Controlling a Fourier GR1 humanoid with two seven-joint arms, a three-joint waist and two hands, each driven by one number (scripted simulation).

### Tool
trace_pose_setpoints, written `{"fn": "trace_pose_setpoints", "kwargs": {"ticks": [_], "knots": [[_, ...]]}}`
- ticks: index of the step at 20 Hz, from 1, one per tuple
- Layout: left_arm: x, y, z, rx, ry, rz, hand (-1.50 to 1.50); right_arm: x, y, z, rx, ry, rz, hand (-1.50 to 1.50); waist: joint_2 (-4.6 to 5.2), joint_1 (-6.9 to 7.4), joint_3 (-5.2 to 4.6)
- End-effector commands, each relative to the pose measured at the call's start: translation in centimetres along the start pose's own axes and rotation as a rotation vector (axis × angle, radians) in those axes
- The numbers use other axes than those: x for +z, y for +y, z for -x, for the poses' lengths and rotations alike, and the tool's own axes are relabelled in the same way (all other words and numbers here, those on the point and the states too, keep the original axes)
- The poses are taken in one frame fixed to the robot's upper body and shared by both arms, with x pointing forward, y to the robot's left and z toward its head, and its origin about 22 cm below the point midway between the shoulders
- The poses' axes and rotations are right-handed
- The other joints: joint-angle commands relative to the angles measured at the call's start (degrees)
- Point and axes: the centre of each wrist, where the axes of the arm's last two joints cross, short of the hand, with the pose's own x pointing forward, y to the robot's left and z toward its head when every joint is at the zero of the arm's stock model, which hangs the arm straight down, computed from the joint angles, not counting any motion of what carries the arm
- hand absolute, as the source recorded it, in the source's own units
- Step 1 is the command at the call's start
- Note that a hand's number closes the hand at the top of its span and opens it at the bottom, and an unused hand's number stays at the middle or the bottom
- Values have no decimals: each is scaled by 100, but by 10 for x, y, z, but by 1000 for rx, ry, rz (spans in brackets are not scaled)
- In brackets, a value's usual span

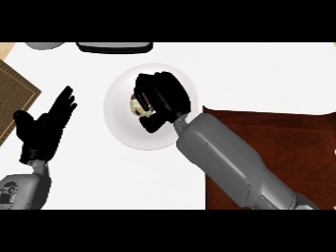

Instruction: Pick the cupcake from the tray and place it in the plate

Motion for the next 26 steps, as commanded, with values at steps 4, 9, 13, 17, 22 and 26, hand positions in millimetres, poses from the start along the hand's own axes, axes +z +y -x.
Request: {"fn": "trace_pose_setpoints", "kwargs": {"ticks": [4, 9, 13, 17, 22, 26], "knots": [[-1, -8, 5, -4, -2, 10, 0, -17, -3, 42, -124, 97, -215, -150, 19, 49, 1], [0, 17, 9, -4, -1, -12, 0, -7, 7, 67, -154, -65, -142, -150, 9, 0, 1], [-13, -7, -4, 7, -7, -8, 0, -20, -17, 41, -301, -242, 25, -150, 25, 9, 7], [-5, 1, 2, -8, -10, -4, 0, -18, -30, 29, -542, -344, 25, -150, -32, -33, 5], [2, 4, 10, 5, 12, -14, 0, -26, -51, 34, -753, -180, -50, -150, -52, -96, 1], [3, 5, 11, 8, 14, -15, 0, -20, -49, 56, -884, -108, -185, -150, -35, -79, 2]]}}
